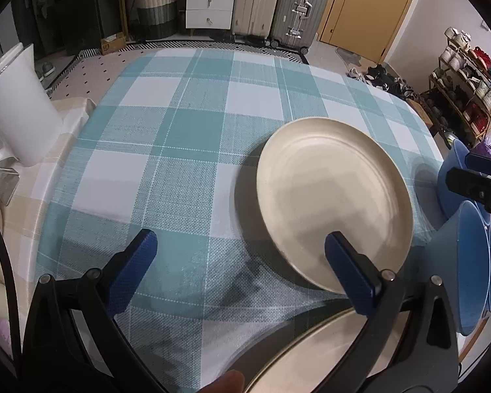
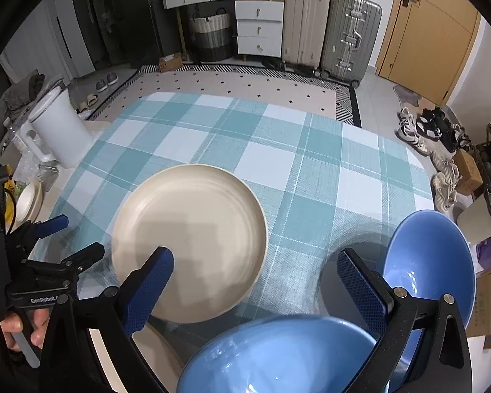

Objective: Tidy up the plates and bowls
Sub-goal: 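Move both grippers toward the rim of another cream plate, then close both grippers on the second plate's rim and lift it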

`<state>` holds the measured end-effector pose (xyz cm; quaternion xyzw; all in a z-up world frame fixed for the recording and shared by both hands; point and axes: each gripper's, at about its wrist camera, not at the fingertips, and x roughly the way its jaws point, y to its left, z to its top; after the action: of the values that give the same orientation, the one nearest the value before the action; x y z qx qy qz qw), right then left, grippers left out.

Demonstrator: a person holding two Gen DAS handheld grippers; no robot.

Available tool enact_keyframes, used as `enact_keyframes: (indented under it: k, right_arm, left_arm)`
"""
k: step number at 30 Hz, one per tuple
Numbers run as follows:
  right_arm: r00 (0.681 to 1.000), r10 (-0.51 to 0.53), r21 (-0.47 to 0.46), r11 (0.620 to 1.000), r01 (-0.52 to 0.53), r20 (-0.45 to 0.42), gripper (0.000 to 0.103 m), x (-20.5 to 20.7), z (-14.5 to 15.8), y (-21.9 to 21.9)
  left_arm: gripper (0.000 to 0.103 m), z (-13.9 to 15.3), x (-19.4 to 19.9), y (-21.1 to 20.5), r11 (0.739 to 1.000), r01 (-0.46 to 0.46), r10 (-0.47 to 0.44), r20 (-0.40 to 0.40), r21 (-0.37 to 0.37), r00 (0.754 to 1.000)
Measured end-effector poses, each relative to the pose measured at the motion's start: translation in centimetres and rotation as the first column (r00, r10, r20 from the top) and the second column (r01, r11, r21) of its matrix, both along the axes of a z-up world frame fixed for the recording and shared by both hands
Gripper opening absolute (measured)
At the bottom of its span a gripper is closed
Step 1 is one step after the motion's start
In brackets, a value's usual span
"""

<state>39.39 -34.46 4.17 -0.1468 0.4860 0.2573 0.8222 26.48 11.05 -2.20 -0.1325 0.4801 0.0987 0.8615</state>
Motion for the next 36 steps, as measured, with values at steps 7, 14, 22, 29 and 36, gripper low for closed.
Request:
enact_keyframes:
  k: [7,14,22,29,36]
  right_arm:
    - [0.999,0.017,-0.052,0.998,-0.02,-0.046,0.102,1.3,-2.3,0.9]
    - [0.994,0.049,-0.078,0.995,-0.057,-0.094,0.089,2.1,-4.3,2.1]
    - [0.986,0.054,-0.092,0.993,-0.069,-0.158,0.074,3.2,-6.4,2.6]
    - [0.977,0.082,-0.109,0.989,-0.105,-0.195,0.053,3.1,-8.0,3.3]
    - [0.985,0.078,-0.148,0.984,-0.101,-0.155,0.026,3.0,-8.3,3.1]
  left_arm:
    - [0.102,-0.9,0.8,0.0,1.0,0.013,-0.013,-0.019,-0.012,1.0]
    - [0.09,-2.1,1.5,0.0,0.999,0.032,-0.033,-0.04,-0.037,0.999]
    - [0.073,-3.0,2.1,-0.9,0.996,0.074,-0.077,-0.048,-0.053,0.996]
    - [0.051,-3.4,2.1,-1.7,0.993,0.106,-0.109,-0.053,-0.059,0.993]
    - [0.021,-3.7,2.3,-2.7,0.99,0.128,-0.131,-0.053,-0.052,0.99]
